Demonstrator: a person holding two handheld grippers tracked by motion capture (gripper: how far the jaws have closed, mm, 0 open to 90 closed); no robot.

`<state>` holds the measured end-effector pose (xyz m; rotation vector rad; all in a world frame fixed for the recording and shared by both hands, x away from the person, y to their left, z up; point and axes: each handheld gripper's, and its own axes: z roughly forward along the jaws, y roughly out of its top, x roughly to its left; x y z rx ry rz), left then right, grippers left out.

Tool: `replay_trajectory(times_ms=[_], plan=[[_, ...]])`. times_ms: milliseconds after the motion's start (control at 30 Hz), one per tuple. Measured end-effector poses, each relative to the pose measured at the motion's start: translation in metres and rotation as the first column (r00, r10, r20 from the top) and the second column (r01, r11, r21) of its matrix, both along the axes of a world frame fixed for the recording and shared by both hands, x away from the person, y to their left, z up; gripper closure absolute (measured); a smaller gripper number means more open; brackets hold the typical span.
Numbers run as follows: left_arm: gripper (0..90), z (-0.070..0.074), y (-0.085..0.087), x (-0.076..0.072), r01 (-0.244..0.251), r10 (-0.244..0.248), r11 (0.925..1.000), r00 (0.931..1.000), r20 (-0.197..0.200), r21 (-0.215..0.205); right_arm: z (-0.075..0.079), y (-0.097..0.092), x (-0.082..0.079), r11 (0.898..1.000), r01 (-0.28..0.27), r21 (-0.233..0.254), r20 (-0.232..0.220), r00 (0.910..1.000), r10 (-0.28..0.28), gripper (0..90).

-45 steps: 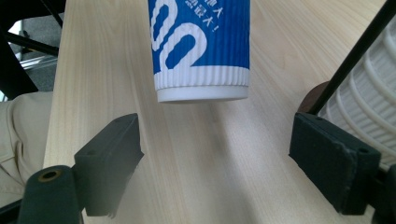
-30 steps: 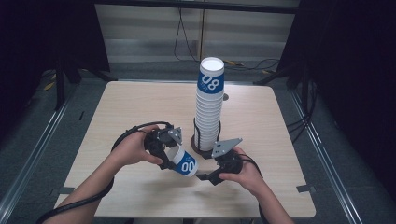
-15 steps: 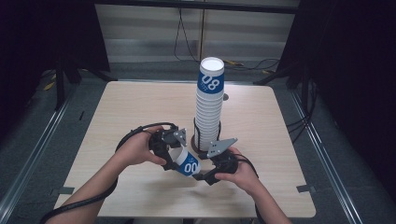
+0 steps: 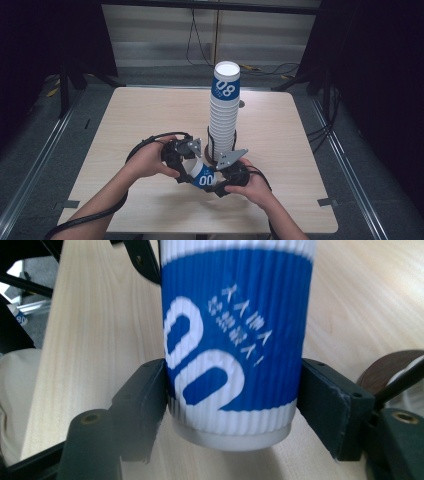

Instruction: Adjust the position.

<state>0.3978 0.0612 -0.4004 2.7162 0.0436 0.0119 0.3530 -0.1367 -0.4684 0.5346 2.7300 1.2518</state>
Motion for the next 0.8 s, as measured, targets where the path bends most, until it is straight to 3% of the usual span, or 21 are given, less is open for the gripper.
replay_trajectory(times_ms=[300,533,700,767,800], plan=[[21.7,0.003,0.000,-0.001,-0.002,0.001,0.9997,1.0000,-0.009,-0.025,-0.008,0.004,0.001,1.000,0.000,-0.014,-0.001,1.0000,0.000,29.9],[22.0,0.002,-0.002,-0.001,-0.003,0.002,0.9995,0.9999,-0.014,-0.033,-0.011,0.006,0.001,0.999,0.027,0.029,-0.026,0.9993,-0.026,27.9],[21.9,0.001,-0.005,-0.002,0.005,-0.005,0.9996,1.0000,0.000,-0.026,-0.012,0.008,0.000,1.000,0.009,-0.007,-0.002,1.0000,-0.009,29.1],[21.4,0.001,-0.005,-0.002,0.008,-0.008,0.9995,0.9999,-0.014,-0.029,-0.013,0.007,0.000,1.000,0.004,-0.004,-0.001,1.0000,-0.004,29.0],[30.7,0.003,-0.004,-0.002,0.030,-0.032,0.9985,0.9984,-0.046,-0.046,-0.014,0.007,0.000,1.000,0.003,-0.020,0.005,1.0000,-0.003,28.4]])
